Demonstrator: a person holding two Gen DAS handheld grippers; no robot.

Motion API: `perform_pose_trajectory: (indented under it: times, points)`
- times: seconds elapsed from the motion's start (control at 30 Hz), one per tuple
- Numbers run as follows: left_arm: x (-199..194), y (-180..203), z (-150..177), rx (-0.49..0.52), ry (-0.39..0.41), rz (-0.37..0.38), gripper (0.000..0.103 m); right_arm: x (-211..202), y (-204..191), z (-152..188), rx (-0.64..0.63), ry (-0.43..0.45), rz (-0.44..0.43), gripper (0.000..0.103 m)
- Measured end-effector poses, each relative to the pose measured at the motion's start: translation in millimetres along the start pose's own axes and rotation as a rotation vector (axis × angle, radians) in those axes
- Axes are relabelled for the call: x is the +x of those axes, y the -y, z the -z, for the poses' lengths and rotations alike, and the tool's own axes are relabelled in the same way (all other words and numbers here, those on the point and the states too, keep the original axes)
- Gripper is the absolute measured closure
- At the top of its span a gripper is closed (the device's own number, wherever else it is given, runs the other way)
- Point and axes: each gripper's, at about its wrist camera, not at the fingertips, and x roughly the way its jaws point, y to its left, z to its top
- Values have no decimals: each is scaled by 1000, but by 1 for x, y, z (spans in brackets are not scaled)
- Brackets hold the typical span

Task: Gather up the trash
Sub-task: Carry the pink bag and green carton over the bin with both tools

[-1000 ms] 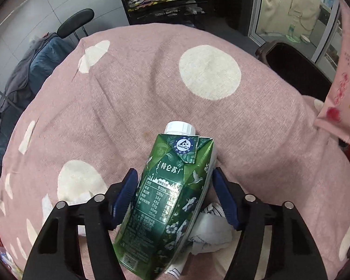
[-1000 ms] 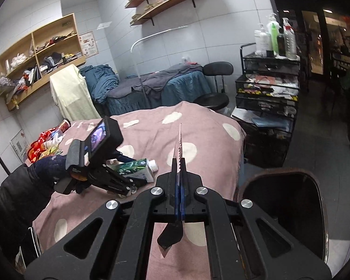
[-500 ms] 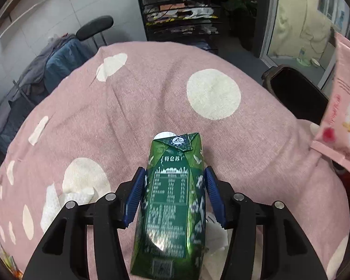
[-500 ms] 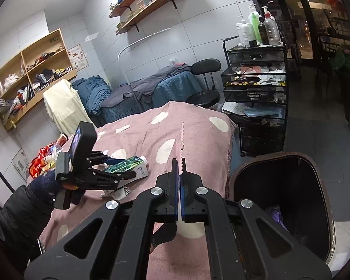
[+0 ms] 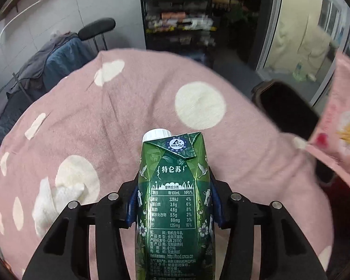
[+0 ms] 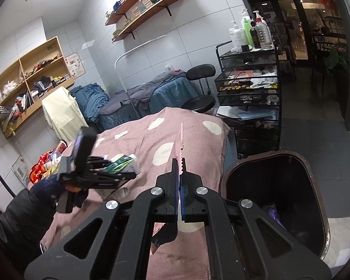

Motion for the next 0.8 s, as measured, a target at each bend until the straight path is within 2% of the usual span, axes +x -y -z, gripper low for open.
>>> perform_pose_trajectory:
  times: [0.23,0.37,0.53,0.7,0.8]
  points:
    - [-65,33,17,-92,239,15,55,-16,14,-1,20,41,50,101]
    - [-85,61,17,-115,326,36,55,-26,24,-1,20,61,109,101]
    - [-88,96,15,-104,369,98,55,-32,40,3,11,59,236,101]
    - [-70,128,5,-86,348,164,55,-27,56,12,-15,23,361,101]
    - [-59,140,1,-88,335,195,55,-19,72,18,1,-11,396,101]
